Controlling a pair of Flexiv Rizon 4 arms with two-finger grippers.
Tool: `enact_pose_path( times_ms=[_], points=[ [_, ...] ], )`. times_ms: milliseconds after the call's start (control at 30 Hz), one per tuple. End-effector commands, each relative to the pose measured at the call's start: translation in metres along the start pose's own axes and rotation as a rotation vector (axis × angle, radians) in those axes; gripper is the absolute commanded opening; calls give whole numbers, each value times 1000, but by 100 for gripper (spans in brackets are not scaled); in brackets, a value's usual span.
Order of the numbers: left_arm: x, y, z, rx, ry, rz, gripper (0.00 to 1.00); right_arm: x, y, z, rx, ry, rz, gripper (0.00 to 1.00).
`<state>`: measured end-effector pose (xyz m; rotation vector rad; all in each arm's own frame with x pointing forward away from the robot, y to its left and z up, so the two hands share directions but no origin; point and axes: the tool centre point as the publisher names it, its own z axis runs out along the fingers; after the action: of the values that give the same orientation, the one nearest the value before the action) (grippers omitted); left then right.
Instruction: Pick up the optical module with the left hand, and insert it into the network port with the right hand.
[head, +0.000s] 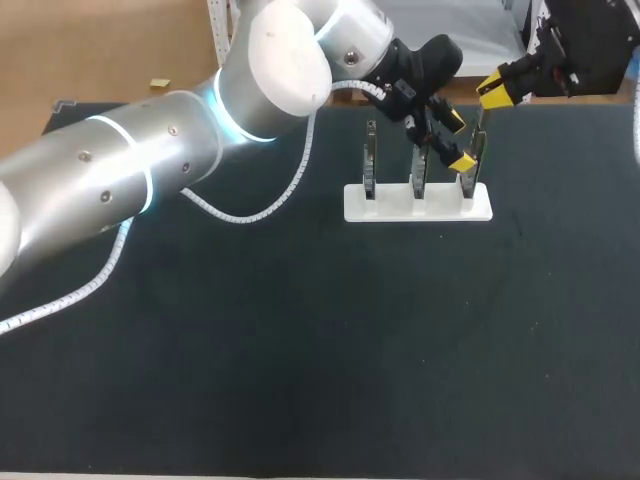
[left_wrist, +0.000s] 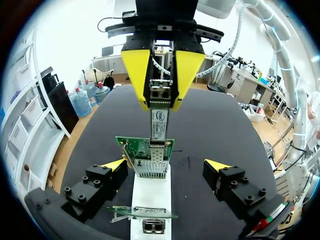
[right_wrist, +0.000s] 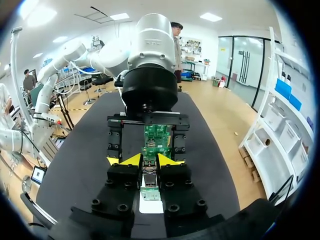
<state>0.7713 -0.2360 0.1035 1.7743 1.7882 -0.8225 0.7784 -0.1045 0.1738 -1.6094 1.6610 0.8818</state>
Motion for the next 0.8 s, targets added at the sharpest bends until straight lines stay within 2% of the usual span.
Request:
enact_pose_path(
  times_ms=[33, 800],
  points=[
    [-1, 1, 0, 2, 5, -2, 100, 0, -1, 2, -1, 0, 1, 0],
    [-1, 1, 0, 2, 5, -2, 100, 2, -3, 3, 13, -3, 6, 0]
  ],
)
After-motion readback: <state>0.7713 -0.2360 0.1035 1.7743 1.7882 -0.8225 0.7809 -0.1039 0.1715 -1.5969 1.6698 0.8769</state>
